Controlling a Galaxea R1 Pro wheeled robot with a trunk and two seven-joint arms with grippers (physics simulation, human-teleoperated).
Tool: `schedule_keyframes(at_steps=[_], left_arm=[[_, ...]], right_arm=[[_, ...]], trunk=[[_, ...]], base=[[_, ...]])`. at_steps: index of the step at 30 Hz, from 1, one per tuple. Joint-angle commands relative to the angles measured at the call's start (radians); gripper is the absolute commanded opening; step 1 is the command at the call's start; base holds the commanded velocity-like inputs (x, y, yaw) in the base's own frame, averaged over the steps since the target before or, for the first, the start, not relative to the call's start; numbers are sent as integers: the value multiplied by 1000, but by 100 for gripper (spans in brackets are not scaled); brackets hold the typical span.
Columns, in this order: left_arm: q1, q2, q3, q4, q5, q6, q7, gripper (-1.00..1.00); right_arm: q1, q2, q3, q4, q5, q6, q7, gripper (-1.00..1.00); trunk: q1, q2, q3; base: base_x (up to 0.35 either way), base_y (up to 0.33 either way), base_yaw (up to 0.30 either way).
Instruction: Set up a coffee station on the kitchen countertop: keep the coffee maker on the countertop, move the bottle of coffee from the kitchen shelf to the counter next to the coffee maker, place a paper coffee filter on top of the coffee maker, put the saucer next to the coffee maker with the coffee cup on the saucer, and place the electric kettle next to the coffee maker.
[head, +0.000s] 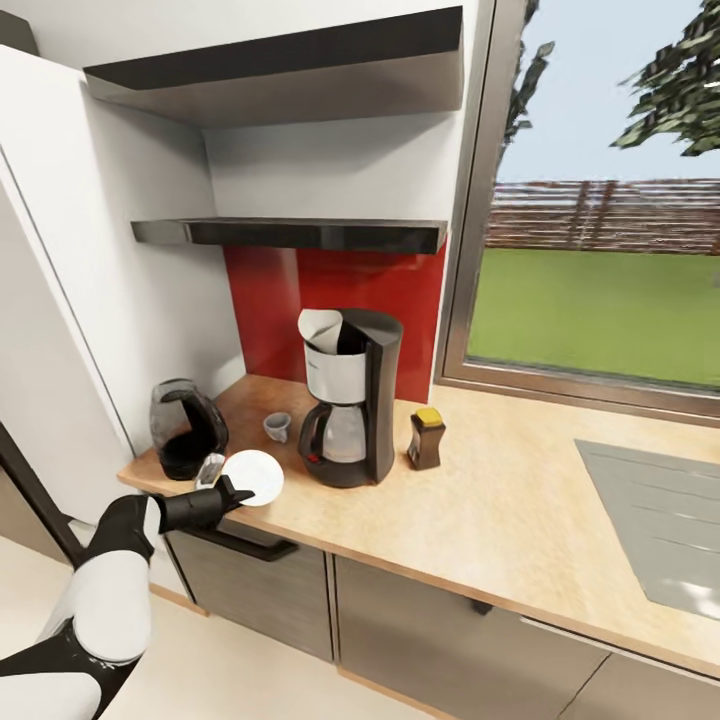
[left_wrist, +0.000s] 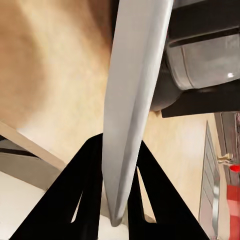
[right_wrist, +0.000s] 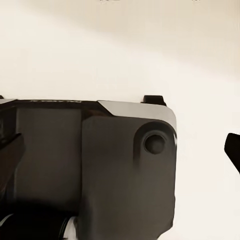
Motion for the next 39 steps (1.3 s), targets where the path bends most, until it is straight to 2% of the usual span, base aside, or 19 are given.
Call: schedule_keyframes(at_steps=[1,9,12,14,17,19,39], left_arm=[[4,-1,6,11,-9,2,-8,-100],[57,-1,7,20,-9,-2,-7,-100],[66,0,10,19,-9,-2,16,-100],[67,0,23,19,-9,-2,37,-100],[68,0,69,18,-8,-6,84,-100],[68,0,76,18,-7,-10,97,-100],[68,-5,80,34,-9,-14,105,-100]], right_arm=[[-1,0,8,1,-8,-2,-2,100],[-1,1,8,0,-8,-2,-2,100],[-1,2,8,0,-8,-2,-2,100],[-1,2,8,0,-8,-2,-2,100],[-1,2,8,0,-8,-3,-2,100],[-1,4,8,-1,-8,-4,-2,100],[4,2,8,1,-7,-2,-2,100]], trunk=[[1,-2,-2],[1,-2,-2],[1,-2,-2],[1,-2,-2],[1,-2,-2],[1,-2,-2],[1,-2,-2]], base=[[151,0,0],[108,0,0],[59,0,0],[80,0,0],[204,0,0],[262,0,0],[93,0,0]])
